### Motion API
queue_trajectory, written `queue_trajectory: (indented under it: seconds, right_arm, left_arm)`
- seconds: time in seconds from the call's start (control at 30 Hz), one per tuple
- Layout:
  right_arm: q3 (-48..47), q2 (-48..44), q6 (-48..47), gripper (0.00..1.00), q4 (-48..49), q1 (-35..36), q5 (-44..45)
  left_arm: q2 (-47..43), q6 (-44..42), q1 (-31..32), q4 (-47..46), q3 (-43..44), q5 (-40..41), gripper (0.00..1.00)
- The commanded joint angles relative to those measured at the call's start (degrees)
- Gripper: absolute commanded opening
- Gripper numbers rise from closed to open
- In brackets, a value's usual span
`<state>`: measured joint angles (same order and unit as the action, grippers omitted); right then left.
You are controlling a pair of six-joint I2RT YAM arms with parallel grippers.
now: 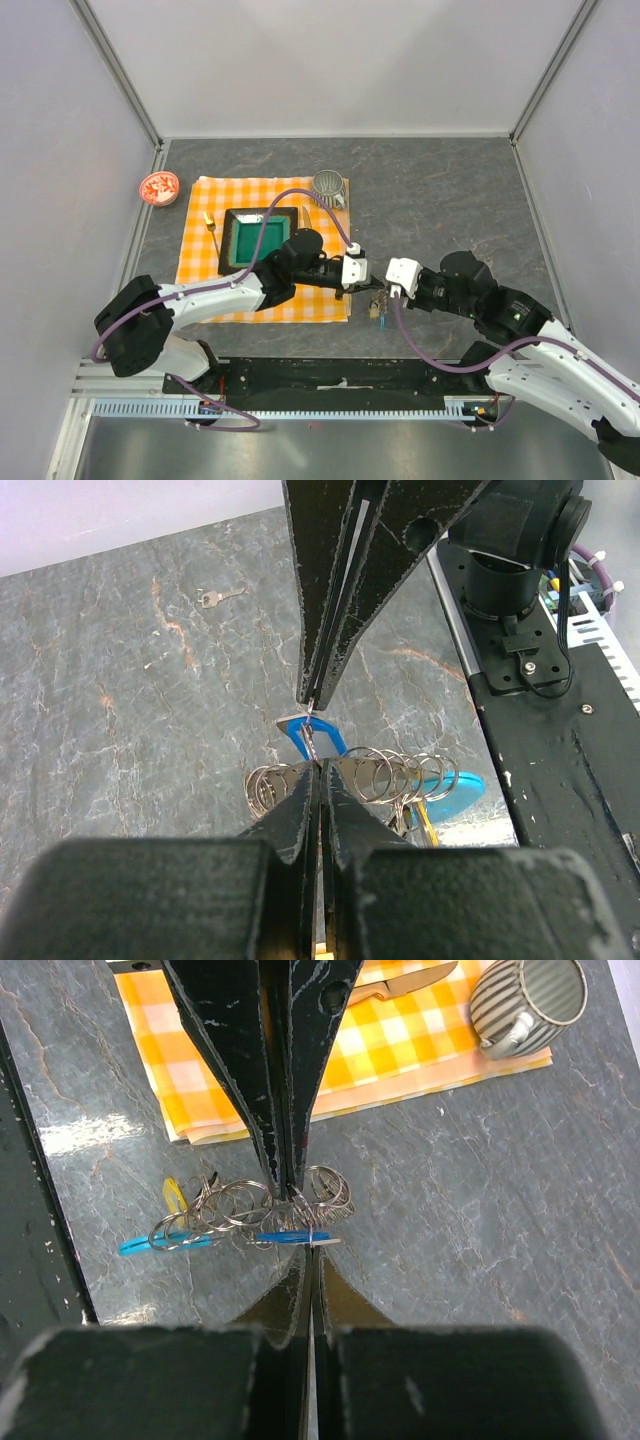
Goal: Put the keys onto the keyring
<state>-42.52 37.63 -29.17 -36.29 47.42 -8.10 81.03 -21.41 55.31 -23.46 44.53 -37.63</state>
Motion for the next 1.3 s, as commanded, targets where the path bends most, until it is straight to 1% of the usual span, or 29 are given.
queue_trajectory:
  seconds: [0.0,0.4,0.73,0.83,0.87,0.93,1.07,1.27]
  right_arm:
    - [-0.1,0.43,0.17,0.0,2.1,0.48,-1.39]
    - [-2.12,1.92,-1.07,0.0,1.31,1.62,-2.19]
    - [-2.57,1.57,-1.07,0.01,2.1,1.89,-1.83]
    - [-2.13,1.22,-0.45,0.04,2.54,1.89,-1.57]
    - [-2.04,0.87,-0.1,0.09,2.72,1.89,-0.87]
    - [-1.51,-0.09,0.43,0.13,3.16,1.89,0.36]
    - [-0.81,-1.76,2.09,0.26,3.16,1.89,4.22]
    - [1.39,-4.58,2.19,0.29,2.63,1.98,5.99]
  left_arm:
    - [-0.18,-2.06,0.41,-2.91,2.75,-3.68,0.02]
    - [1.14,-2.06,0.41,1.05,4.86,-2.45,0.02]
    - [2.64,-2.5,0.68,6.41,7.76,1.59,0.02]
    - [2.64,-2.5,0.68,6.68,7.85,2.64,0.02]
    - [2.64,-2.5,0.68,6.59,7.85,2.91,0.02]
    - [2.37,-2.15,0.68,5.1,7.06,3.7,0.02]
    - [1.5,-0.57,0.68,0.36,4.69,4.05,0.02]
    - [-0.08,2.33,0.68,-7.89,-0.14,5.19,0.02]
